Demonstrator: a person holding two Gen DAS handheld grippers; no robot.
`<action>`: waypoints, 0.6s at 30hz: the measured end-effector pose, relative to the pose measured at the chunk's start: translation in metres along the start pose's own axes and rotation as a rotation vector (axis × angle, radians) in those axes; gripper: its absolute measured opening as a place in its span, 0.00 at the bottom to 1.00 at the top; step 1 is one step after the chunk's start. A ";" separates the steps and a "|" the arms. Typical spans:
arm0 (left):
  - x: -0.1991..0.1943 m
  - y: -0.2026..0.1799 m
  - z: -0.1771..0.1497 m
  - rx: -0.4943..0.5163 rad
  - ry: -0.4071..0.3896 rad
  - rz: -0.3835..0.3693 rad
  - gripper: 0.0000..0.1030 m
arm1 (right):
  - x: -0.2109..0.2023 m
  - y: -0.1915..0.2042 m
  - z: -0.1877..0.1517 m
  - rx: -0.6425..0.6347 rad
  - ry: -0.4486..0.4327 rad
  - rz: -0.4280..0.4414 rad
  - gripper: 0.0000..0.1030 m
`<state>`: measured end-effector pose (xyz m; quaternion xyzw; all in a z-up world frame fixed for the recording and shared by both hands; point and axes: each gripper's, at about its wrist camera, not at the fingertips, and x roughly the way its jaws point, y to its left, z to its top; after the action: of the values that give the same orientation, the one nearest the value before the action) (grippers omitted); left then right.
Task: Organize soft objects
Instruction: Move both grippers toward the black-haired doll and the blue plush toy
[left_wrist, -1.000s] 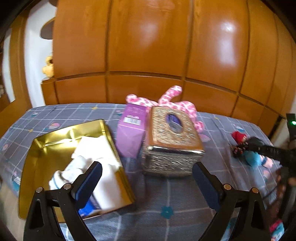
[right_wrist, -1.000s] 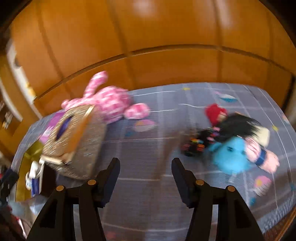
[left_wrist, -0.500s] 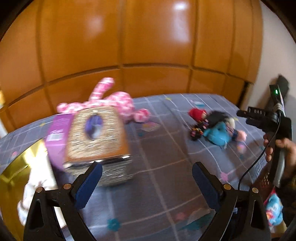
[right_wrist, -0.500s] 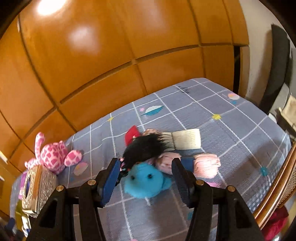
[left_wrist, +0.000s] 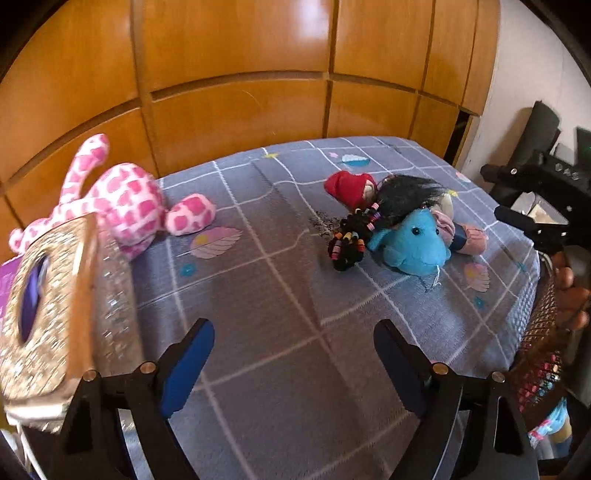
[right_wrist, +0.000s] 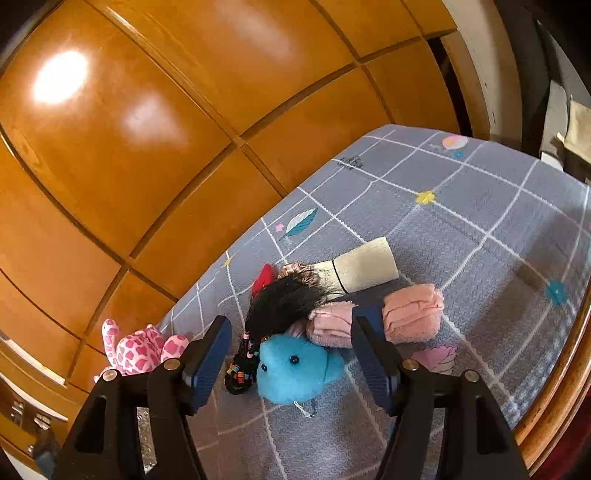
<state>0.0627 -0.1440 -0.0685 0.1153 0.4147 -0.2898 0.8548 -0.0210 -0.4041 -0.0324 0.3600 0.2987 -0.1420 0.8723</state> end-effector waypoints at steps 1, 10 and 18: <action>0.003 -0.002 0.002 0.006 0.002 -0.001 0.86 | 0.000 0.000 0.000 -0.002 0.000 0.001 0.66; 0.043 -0.025 0.039 0.080 0.012 -0.052 0.77 | 0.003 -0.001 -0.001 0.005 0.015 0.017 0.66; 0.075 -0.037 0.071 0.112 0.010 -0.082 0.71 | 0.005 0.000 -0.001 0.005 0.033 0.033 0.67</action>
<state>0.1227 -0.2348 -0.0804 0.1471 0.4064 -0.3469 0.8324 -0.0177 -0.4040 -0.0358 0.3692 0.3068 -0.1223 0.8687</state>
